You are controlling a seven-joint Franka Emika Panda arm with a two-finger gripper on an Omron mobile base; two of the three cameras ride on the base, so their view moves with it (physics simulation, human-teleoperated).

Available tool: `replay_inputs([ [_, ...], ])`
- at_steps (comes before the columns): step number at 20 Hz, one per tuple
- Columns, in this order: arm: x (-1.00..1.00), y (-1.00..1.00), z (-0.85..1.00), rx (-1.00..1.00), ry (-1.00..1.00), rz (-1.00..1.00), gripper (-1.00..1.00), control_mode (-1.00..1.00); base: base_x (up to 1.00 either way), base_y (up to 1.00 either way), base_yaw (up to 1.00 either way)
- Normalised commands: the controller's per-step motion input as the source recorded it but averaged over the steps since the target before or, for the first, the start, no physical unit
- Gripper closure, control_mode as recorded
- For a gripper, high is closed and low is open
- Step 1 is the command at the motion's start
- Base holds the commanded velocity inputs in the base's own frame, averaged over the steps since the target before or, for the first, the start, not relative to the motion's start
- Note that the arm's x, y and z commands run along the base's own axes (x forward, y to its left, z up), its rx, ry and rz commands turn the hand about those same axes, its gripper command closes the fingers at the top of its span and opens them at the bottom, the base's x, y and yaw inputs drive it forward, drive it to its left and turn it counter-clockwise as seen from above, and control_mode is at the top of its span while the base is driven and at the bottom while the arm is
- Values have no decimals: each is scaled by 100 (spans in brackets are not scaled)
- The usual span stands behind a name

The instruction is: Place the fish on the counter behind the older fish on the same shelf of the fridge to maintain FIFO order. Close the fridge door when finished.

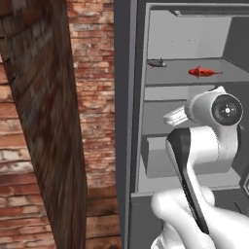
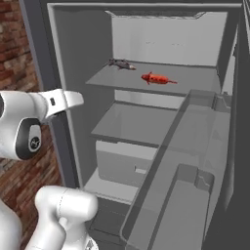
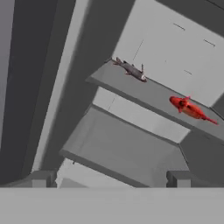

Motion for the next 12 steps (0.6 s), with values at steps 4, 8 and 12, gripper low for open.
replay_inputs([
  [4,0,0,0,0,0,0,-100,100,-99,39,0],
  [8,0,0,0,0,0,0,-100,100,-100,48,-1],
  [12,0,0,0,0,0,0,-100,100,-100,52,-8],
])
